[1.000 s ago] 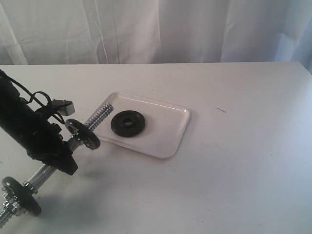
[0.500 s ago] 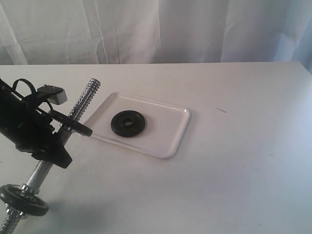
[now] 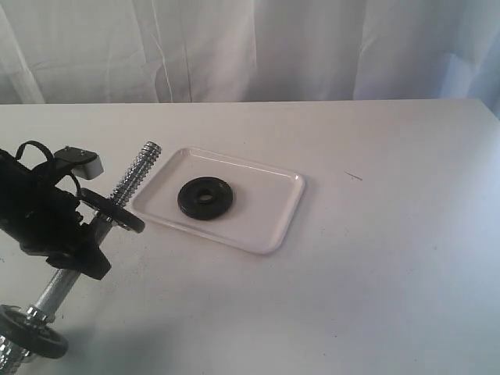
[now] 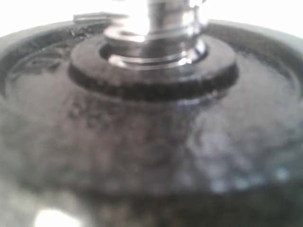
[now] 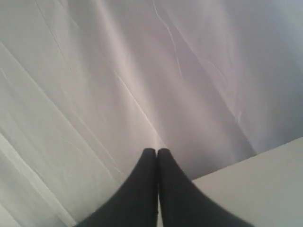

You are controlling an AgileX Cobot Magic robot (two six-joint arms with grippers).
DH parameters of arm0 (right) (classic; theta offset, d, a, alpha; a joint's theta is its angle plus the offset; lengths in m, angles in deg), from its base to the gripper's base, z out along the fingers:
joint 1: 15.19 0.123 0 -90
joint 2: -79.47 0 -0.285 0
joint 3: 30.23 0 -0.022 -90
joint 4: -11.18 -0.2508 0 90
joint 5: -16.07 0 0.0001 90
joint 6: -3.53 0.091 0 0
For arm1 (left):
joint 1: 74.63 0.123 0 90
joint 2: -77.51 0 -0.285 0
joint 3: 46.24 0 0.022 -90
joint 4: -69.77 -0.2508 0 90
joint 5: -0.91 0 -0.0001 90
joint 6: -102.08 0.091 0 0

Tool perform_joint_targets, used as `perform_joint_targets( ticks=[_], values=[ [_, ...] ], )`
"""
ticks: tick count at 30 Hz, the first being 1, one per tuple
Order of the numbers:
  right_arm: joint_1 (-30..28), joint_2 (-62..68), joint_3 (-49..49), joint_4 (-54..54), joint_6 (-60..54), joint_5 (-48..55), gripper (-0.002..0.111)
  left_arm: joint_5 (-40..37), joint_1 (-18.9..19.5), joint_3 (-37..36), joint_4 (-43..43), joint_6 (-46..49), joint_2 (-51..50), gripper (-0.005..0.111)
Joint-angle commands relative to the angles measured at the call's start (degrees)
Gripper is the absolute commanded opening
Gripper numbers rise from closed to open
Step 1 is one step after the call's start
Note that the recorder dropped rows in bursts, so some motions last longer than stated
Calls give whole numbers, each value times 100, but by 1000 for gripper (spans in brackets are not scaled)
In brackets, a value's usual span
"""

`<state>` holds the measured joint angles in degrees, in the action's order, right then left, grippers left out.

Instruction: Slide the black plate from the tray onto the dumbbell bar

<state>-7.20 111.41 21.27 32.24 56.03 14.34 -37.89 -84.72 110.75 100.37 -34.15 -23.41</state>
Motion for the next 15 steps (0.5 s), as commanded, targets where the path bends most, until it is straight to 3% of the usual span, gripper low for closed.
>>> perform_joint_targets(
  ticks=[1, 6, 9, 11, 13, 14, 15],
  values=[
    [429, 1903, -1601, 1024, -802, 677, 0, -130, -33, 112, 568, 13, 314, 0],
    [1370, 4959, -3762, 746, -2952, 2106, 0, -130, -33, 112, 557, -11, 314, 0],
    [1699, 6612, -4860, -180, -4270, 3111, 2, -95, -33, 112, 557, -23, 314, 0],
    [1804, 7244, -5270, -1462, -5250, 3301, 14, -40, -33, 112, 514, -34, 314, 0],
    [1845, 7740, -5645, -2980, -6559, 3536, 40, 40, -33, 112, 486, -26, 314, 0],
    [1843, 7986, -5880, -3885, -7067, 3754, 62, 88, -33, 112, 486, -26, 314, 0],
    [1843, 8113, -6006, -4167, -7199, 3868, 73, 117, -33, 112, 486, -26, 314, 0]
  ],
)
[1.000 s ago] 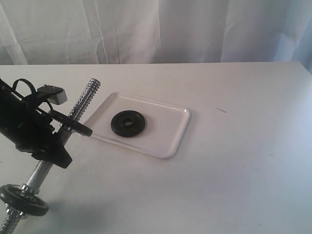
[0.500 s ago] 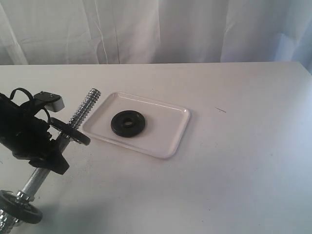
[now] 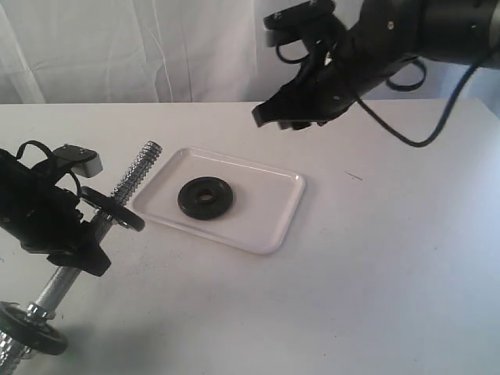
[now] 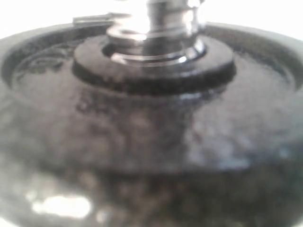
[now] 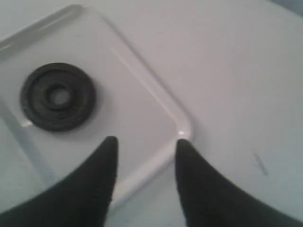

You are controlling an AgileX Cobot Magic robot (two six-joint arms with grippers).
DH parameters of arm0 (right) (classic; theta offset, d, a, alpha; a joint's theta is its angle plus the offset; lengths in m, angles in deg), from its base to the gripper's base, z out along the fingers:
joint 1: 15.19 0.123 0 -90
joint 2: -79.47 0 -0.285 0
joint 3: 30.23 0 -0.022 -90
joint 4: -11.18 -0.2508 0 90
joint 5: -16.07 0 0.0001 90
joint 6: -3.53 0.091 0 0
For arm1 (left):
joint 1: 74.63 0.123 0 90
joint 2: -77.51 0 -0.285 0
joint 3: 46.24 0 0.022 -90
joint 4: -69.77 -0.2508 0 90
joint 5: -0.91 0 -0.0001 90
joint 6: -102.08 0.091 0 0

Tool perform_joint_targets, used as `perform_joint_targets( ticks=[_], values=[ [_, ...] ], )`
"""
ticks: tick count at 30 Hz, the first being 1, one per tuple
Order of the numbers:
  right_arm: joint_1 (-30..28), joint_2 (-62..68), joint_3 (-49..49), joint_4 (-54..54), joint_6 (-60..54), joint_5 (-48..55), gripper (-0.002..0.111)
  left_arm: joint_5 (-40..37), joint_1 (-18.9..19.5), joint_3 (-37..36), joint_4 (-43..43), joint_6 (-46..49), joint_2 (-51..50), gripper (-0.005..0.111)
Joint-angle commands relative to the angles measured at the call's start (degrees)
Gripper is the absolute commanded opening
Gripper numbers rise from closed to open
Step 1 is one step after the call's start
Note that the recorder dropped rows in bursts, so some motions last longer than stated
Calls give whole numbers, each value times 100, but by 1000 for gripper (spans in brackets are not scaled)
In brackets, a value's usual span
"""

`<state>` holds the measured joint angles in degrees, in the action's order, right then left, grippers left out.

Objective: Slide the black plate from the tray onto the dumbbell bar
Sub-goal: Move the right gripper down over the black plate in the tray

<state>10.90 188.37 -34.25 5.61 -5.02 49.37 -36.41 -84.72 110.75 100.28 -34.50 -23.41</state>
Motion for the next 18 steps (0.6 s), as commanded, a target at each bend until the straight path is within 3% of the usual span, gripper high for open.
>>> perform_joint_targets(
  ticks=[1, 3, 18],
  values=[
    [73, 635, -682, -1722, -1121, 533, 88, 7, -33, 112, 460, -6, 314, 0],
    [139, 962, -1005, -1783, -1121, 668, 93, 83, -33, 112, 324, -90, 314, 0],
    [760, 2198, -2069, -1576, -1175, 944, 93, 121, -21, 112, -192, -509, 314, 0]
  ],
)
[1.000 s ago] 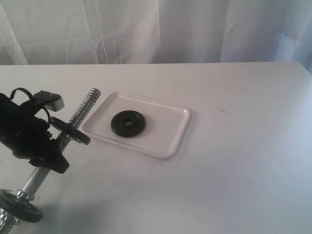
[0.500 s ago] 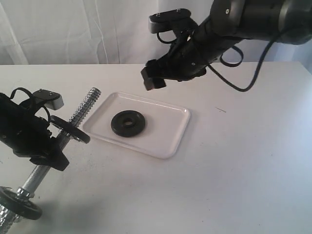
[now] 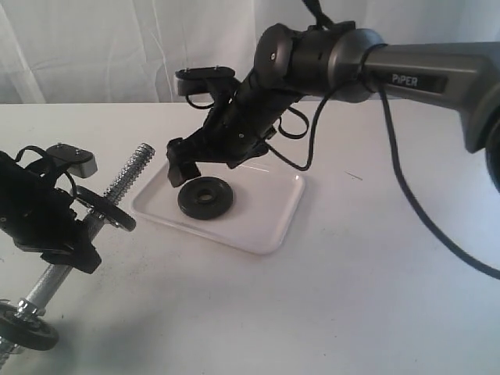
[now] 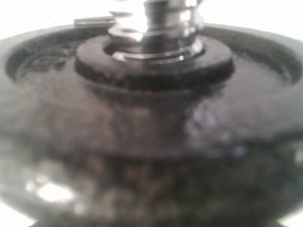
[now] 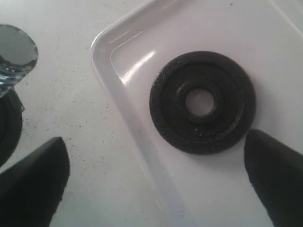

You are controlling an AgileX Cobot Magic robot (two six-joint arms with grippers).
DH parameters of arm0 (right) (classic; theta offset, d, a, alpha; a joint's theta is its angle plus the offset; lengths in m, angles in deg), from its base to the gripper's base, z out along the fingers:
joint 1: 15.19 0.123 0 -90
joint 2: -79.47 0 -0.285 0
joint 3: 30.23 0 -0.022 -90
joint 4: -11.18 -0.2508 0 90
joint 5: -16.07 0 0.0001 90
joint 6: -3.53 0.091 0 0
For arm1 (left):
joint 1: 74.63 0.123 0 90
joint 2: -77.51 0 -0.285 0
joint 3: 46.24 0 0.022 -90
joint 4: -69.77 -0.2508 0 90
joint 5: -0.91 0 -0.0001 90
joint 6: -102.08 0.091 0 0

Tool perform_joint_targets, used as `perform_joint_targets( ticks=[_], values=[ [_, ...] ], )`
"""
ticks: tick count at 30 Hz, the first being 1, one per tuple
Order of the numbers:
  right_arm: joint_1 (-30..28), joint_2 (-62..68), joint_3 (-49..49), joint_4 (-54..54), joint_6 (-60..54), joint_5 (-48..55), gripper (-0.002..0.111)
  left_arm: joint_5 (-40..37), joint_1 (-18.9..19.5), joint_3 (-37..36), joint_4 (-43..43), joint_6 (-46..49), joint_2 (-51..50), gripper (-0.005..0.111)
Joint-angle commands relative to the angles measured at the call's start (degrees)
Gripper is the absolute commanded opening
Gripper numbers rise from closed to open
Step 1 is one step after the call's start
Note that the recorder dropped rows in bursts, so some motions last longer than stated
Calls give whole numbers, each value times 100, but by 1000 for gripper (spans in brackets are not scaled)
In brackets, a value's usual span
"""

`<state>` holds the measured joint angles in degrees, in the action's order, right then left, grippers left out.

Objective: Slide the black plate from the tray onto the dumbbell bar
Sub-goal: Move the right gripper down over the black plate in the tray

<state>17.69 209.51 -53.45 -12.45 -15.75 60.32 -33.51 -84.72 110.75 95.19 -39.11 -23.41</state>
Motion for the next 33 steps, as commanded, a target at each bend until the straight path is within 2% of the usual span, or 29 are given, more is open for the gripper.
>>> perform_joint_targets(
  ticks=[1, 9, 13, 23, 33],
  values=[
    [80, 85, -149, 229, -102, -254, 93, -199, -21, 112, 286, -48, 314, 0],
    [80, 14, -165, 229, 152, -297, 94, -229, -21, 112, 276, -48, 314, 0],
    [80, 14, -165, 242, 317, -235, 105, -194, -21, 112, 276, -48, 314, 0],
    [80, 122, -165, 504, 240, -733, 105, -169, -21, 112, 276, -48, 314, 0],
    [92, 483, -175, 879, 240, -802, 105, -116, -21, 112, 276, -94, 314, 0]
  ],
)
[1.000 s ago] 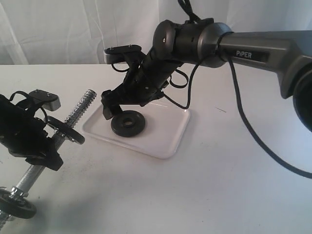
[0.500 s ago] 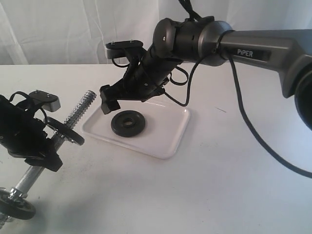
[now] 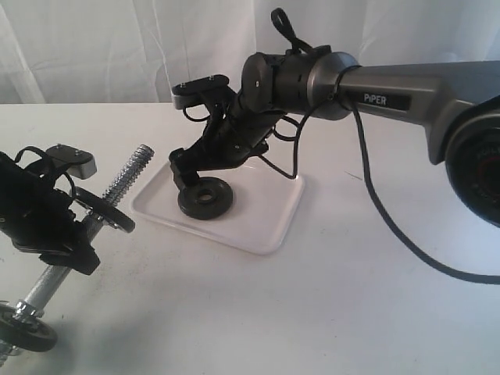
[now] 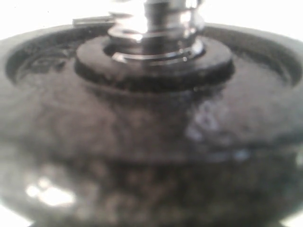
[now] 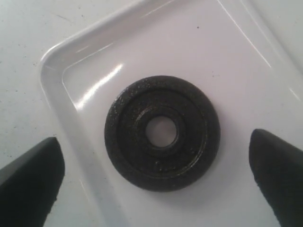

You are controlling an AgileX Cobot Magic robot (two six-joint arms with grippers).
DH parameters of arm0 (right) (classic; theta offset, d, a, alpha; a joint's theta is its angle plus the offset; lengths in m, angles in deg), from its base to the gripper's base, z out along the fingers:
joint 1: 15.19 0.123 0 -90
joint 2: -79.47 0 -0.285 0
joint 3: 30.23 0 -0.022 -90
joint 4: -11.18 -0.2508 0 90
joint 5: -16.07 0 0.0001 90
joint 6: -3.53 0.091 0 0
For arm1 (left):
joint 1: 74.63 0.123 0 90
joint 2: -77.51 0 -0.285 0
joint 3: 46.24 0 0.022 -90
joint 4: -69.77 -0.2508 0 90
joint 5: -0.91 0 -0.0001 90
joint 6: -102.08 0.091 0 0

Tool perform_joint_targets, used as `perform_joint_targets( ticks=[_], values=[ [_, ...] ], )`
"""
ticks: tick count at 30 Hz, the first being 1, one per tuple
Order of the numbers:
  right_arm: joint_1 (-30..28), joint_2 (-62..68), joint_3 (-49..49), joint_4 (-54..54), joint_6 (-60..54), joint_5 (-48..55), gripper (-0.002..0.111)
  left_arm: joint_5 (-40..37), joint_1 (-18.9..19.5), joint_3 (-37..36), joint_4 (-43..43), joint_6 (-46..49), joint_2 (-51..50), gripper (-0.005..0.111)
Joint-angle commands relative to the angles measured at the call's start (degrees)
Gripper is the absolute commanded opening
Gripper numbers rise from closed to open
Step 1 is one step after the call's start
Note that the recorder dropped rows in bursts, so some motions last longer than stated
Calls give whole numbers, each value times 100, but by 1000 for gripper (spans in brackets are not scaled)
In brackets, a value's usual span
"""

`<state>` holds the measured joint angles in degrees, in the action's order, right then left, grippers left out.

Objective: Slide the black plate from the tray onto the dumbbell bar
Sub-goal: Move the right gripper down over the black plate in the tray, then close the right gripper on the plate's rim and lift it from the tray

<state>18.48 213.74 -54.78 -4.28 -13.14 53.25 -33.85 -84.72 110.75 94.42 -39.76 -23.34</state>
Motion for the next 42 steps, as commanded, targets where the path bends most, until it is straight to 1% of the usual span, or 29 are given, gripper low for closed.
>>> perform_joint_targets(
  ticks=[1, 8, 20, 42],
  values=[
    [25, 86, -41, 62, -21, -121, 105, -68, -21, 112, 353, -29, 307, 0],
    [157, 324, -41, 91, -8, -564, 105, -52, -21, 112, 353, -46, 307, 0],
    [187, 500, -41, 81, 3, -883, 105, -51, -21, 112, 353, -47, 307, 0],
    [255, 731, -41, 115, 3, -910, 105, -1, -21, 112, 353, -47, 307, 0]
  ],
)
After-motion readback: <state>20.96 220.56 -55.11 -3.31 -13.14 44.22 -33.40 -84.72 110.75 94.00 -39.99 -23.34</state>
